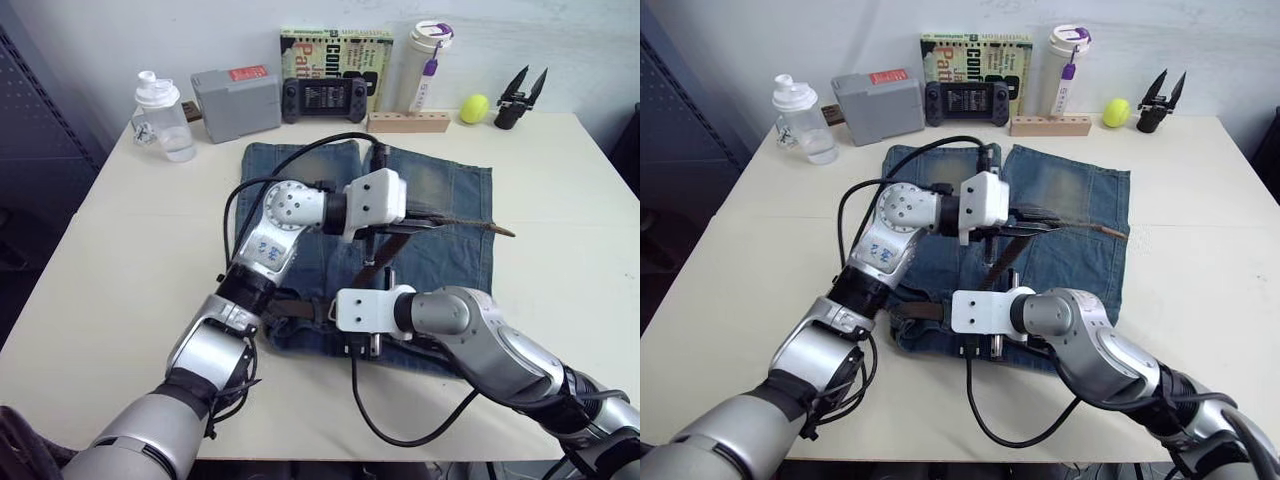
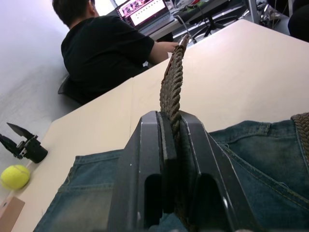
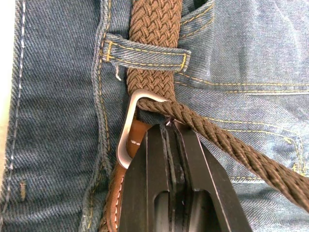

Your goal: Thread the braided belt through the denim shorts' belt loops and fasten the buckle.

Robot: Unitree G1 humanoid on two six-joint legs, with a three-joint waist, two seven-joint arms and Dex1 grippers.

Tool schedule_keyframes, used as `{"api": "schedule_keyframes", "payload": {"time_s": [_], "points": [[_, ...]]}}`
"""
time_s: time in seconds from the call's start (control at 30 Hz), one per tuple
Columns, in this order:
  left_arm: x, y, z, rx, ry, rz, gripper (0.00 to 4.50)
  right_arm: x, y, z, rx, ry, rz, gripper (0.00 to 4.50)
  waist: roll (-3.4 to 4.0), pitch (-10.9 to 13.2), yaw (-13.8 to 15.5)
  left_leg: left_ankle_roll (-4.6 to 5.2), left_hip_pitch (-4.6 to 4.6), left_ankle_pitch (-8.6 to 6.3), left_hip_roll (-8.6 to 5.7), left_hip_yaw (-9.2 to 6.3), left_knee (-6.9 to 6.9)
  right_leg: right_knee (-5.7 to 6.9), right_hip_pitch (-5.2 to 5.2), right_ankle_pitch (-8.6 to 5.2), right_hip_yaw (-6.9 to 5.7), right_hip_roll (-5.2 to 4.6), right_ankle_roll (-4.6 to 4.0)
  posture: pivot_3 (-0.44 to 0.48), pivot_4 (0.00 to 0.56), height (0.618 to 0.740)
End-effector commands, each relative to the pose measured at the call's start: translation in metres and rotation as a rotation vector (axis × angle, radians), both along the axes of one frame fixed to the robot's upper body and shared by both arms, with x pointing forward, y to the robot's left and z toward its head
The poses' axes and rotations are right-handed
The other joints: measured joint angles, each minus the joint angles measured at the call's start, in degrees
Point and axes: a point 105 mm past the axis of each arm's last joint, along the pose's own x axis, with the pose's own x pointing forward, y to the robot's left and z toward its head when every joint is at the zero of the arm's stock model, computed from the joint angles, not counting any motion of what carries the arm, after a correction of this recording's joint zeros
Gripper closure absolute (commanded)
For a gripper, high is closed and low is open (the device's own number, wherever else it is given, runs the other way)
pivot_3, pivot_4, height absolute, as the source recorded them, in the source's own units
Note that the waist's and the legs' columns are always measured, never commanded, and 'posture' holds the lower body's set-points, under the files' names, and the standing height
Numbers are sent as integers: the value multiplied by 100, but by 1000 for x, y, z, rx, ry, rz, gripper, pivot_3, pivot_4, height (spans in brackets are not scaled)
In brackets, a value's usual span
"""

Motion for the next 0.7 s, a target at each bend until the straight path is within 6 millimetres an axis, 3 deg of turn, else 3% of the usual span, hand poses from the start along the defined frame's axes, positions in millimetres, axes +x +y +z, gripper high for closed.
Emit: {"api": "schedule_keyframes", "payload": {"time_s": [0.03, 0.17, 0.3, 0.43, 0.63, 0.7], "points": [[8, 46, 16, -92, -63, 147, 4500, -15, -18, -53, 26, 306, -156, 4427, 3, -2, -16, -1, 1, 1, 1, -3, -3, 0, -1, 0, 1, 1, 0, 0, 150, 726], [13, 107, -18, 16, -48, 314, 4500, -4, -26, -25, 223, 292, -276, 4427, 13, 4, -7, -3, 2, 2, 4, -16, -8, -1, -4, -1, 2, 2, -1, 0, 150, 726], [-1, 146, -47, 140, -44, 380, 4500, 2, -33, 3, 391, 275, -350, 4427, 21, 11, 30, -2, -9, 1, -1, -31, -6, -3, -4, 0, -1, -12, -1, 0, 150, 726], [-18, 156, -66, 184, -10, 384, 4500, -10, -25, 27, 569, 331, -298, 4427, 28, 20, 25, 0, -22, 1, -2, -32, -3, -7, -7, 0, 0, -19, -1, 0, 150, 726], [-31, 150, -70, 165, 2, 381, 4500, -15, -28, 38, 604, 272, -289, 4427, 59, 38, -24, -2, -15, 1, -2, -29, -21, 2, -29, -1, 20, 2, -2, 0, 150, 726], [-33, 149, -68, 156, 2, 381, 4500, -16, -31, 43, 608, 216, -279, 3819, 63, 41, -20, -2, -14, 2, -1, -21, -23, 2, -32, -2, 23, 5, -3, 0, 150, 726]]}}
